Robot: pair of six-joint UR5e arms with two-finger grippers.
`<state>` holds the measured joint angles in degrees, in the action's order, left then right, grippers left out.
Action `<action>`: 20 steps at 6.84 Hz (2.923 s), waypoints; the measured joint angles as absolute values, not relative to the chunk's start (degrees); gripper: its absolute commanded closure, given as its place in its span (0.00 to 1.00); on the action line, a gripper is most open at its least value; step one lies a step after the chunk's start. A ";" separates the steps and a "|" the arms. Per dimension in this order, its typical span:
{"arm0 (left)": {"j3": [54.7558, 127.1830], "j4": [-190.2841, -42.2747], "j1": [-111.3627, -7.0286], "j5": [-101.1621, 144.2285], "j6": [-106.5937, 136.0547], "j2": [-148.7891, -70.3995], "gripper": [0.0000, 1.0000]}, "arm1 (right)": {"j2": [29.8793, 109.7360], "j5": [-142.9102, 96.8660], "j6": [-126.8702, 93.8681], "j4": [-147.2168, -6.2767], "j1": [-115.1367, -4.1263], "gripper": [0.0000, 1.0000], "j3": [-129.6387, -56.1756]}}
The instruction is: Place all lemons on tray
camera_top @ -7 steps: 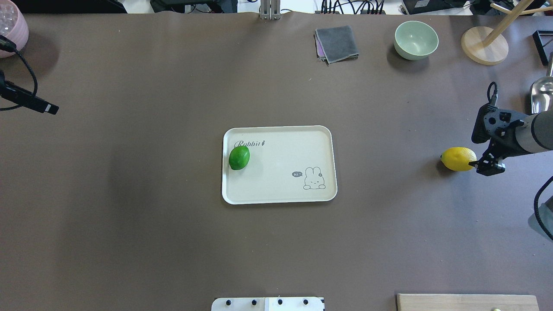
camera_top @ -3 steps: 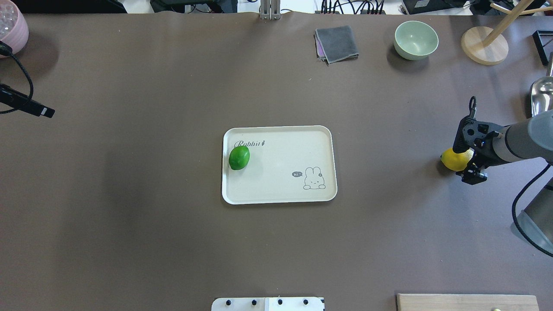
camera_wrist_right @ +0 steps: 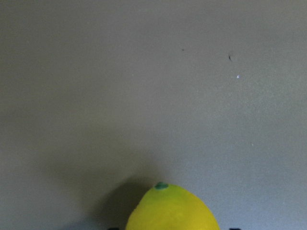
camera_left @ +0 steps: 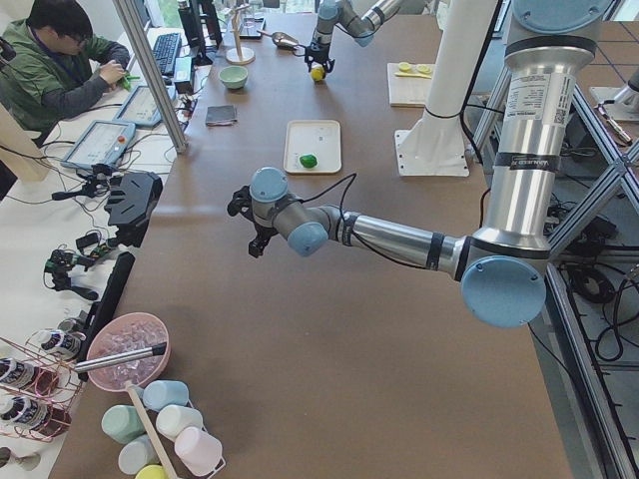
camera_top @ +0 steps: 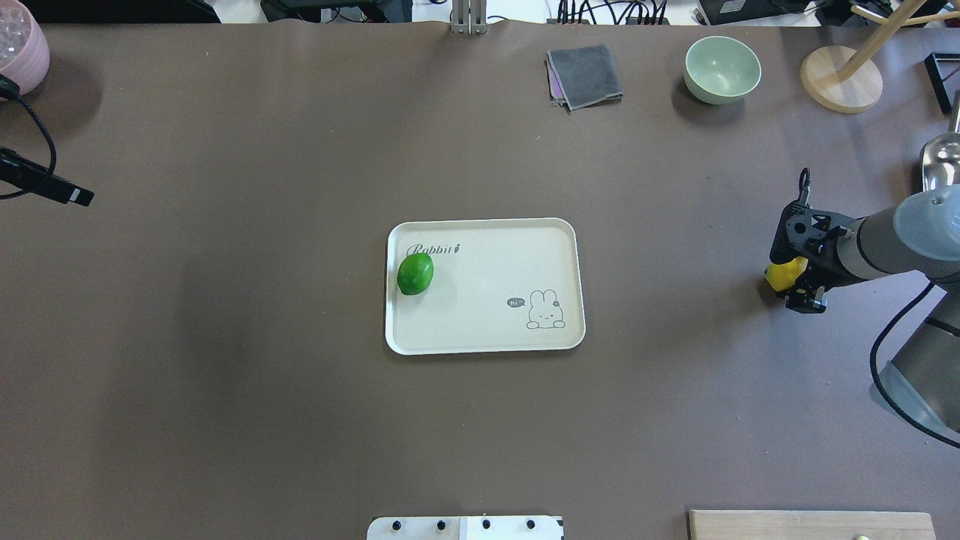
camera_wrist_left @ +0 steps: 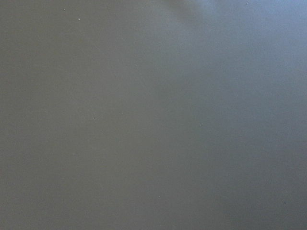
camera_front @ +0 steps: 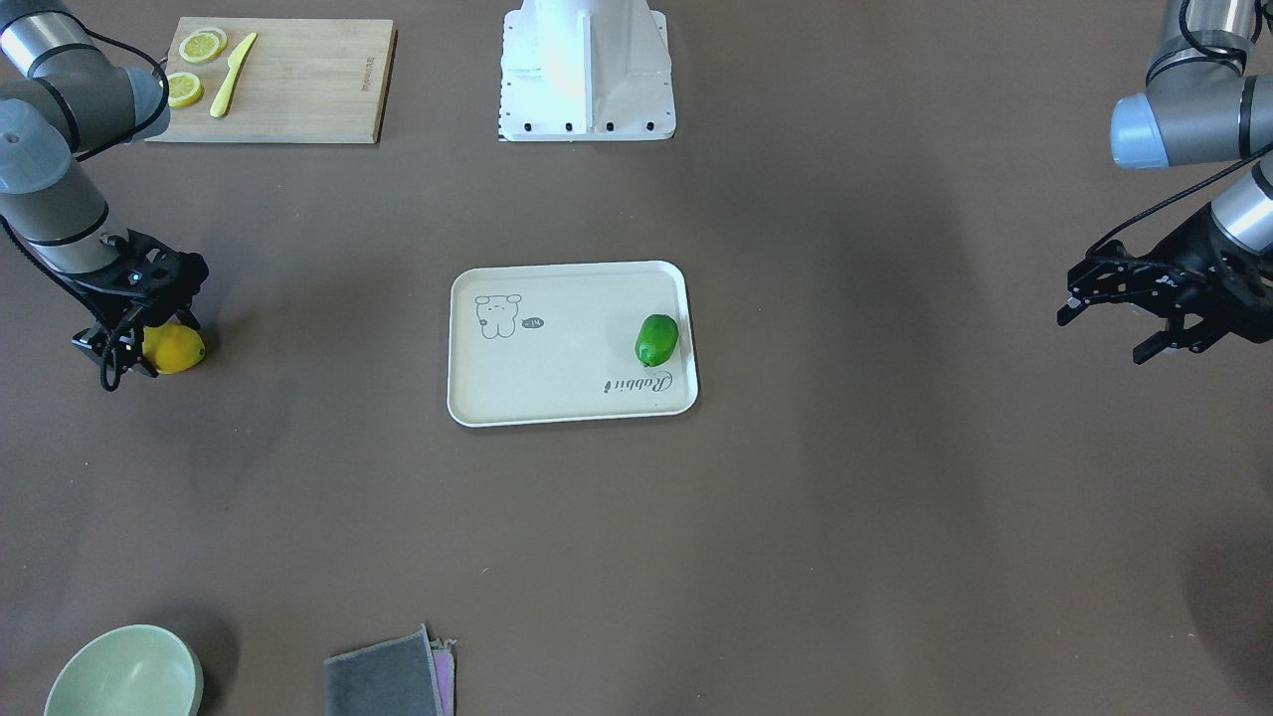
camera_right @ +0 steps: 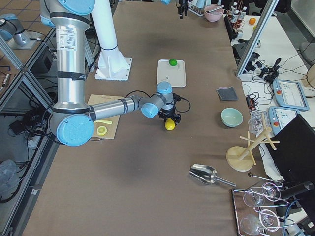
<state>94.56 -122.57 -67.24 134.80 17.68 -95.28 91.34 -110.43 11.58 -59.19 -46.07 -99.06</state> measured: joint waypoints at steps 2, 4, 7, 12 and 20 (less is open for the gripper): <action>94.59 -122.66 -67.23 134.82 17.97 -95.28 0.02 | 88.30 -111.06 1.14 -59.92 -46.27 1.00 -99.95; 94.76 -122.77 -67.11 134.82 18.23 -94.96 0.02 | 79.51 -112.86 -16.37 -64.88 -44.41 1.00 -100.33; 94.98 -122.80 -67.06 134.82 18.32 -94.78 0.01 | 64.69 -110.80 -50.65 -68.29 -34.71 0.26 -98.21; 95.23 -122.87 -67.06 134.82 18.45 -94.69 0.02 | 54.33 -116.99 -60.78 -73.75 -38.46 0.00 -95.31; 92.36 -97.29 -89.47 137.12 -14.14 -95.26 0.01 | 87.73 -130.58 1.01 -82.54 -81.99 0.00 -101.06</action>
